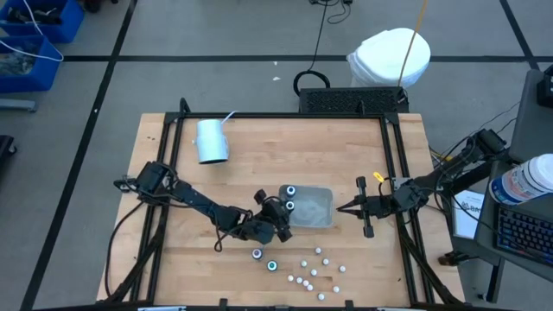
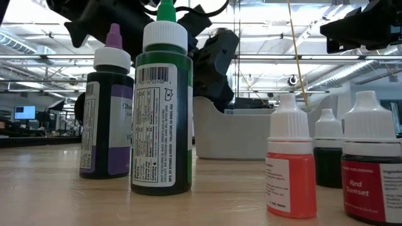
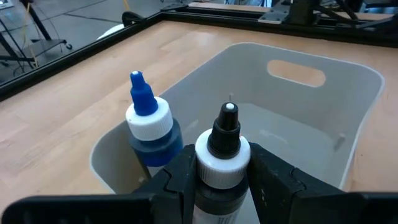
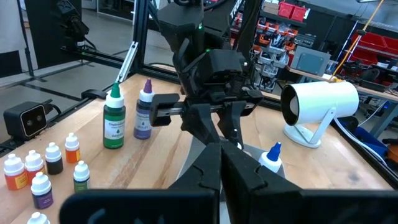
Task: Pick & Place food coloring
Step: Put the black food coloring bottle into the gray bin
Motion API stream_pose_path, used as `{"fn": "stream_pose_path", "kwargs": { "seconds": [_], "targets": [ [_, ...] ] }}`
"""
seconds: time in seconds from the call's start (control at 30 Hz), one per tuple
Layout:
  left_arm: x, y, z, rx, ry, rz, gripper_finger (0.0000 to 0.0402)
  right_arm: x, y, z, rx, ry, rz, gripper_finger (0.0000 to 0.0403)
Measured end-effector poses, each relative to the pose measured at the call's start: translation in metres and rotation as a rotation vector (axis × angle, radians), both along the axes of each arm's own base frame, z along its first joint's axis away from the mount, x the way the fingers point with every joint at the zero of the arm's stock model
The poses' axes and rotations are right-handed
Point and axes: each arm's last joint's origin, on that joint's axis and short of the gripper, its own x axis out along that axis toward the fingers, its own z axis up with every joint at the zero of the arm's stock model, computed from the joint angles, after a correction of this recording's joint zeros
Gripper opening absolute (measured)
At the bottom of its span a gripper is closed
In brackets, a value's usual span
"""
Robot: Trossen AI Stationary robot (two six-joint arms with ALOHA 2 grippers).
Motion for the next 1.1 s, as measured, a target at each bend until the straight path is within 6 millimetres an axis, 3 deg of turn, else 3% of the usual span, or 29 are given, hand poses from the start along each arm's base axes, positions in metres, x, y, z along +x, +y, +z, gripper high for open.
{"fn": "stream_pose_path", "kwargs": {
  "seconds": [0.6,0.9,1.1],
  "targets": [
    [0.006,-0.004,-0.018,0.009,-0.027,-0.004,0.0135,0.000,0.000,0.000,0.000,0.000,-0.001,0.0000],
    [-0.001,-0.017,-0.006,0.043,-0.038,-0.015,0.0120,0.000,0.000,0.000,0.000,0.000,-0.001,0.0000],
    [-0.006,-0.024,0.015,0.051,-0.075,-0.032,0.0128,0.000,0.000,0.000,0.000,0.000,0.000,0.0000]
  ]
}}
